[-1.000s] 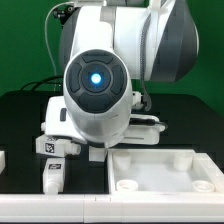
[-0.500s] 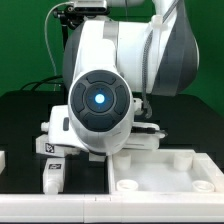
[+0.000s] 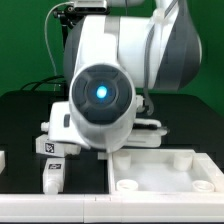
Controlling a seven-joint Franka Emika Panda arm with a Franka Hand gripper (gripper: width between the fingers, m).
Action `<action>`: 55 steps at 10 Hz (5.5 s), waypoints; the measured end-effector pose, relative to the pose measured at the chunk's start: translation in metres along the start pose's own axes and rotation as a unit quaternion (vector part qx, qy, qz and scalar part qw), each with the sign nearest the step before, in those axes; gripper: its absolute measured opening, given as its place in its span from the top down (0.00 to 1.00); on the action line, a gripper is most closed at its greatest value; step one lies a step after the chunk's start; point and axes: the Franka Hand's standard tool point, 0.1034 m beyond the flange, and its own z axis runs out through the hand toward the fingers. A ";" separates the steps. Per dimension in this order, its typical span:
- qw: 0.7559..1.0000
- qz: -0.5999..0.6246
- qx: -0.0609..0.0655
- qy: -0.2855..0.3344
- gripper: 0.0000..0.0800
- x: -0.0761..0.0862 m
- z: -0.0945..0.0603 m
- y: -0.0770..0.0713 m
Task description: Assemble one leg
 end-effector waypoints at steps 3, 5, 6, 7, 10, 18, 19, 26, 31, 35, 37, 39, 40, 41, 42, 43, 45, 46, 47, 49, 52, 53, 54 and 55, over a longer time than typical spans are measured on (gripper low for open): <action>0.998 -0.004 0.000 0.059 0.65 -0.023 -0.051 -0.023; 0.990 -0.001 -0.009 0.142 0.64 -0.033 -0.077 -0.052; 0.980 -0.012 -0.013 0.199 0.64 -0.024 -0.087 -0.060; 0.971 -0.013 -0.009 0.237 0.64 -0.024 -0.089 -0.060; 0.943 -0.014 -0.004 0.333 0.64 -0.019 -0.101 -0.066; 0.816 -0.047 0.000 0.576 0.64 -0.004 -0.156 -0.110; 0.785 -0.051 0.006 0.617 0.64 -0.002 -0.163 -0.116; 0.729 -0.060 0.012 0.682 0.64 0.023 -0.159 -0.133; 0.741 -0.055 0.015 0.669 0.64 0.042 -0.138 -0.145; 0.738 -0.055 0.014 0.672 0.64 0.045 -0.141 -0.144; 0.733 -0.054 0.015 0.678 0.64 0.048 -0.144 -0.144; 0.737 -0.050 0.016 0.674 0.64 0.055 -0.137 -0.145; 0.737 -0.049 0.016 0.674 0.64 0.057 -0.135 -0.144; 0.734 -0.048 0.017 0.677 0.64 0.058 -0.135 -0.144; 0.727 -0.043 0.020 0.685 0.64 0.059 -0.135 -0.144; 0.717 -0.037 0.024 0.696 0.64 0.060 -0.136 -0.144; 0.713 -0.031 0.028 0.700 0.64 0.060 -0.136 -0.144; 0.713 -0.032 0.027 0.700 0.64 0.060 -0.136 -0.144; 0.713 -0.033 0.026 0.700 0.64 0.060 -0.136 -0.144; 0.720 -0.034 0.026 0.692 0.32 0.058 -0.136 -0.144; 0.760 -0.038 0.032 0.648 0.20 0.035 -0.154 -0.145; 0.778 -0.040 0.036 0.626 0.20 0.033 -0.158 -0.149; 0.801 -0.039 0.039 0.596 0.19 0.036 -0.158 -0.153; 0.823 -0.038 0.040 0.565 0.19 0.039 -0.157 -0.154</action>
Offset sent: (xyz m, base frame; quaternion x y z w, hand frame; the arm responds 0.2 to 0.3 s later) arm 0.0183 0.0457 0.0486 0.0031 0.1878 0.0461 0.9811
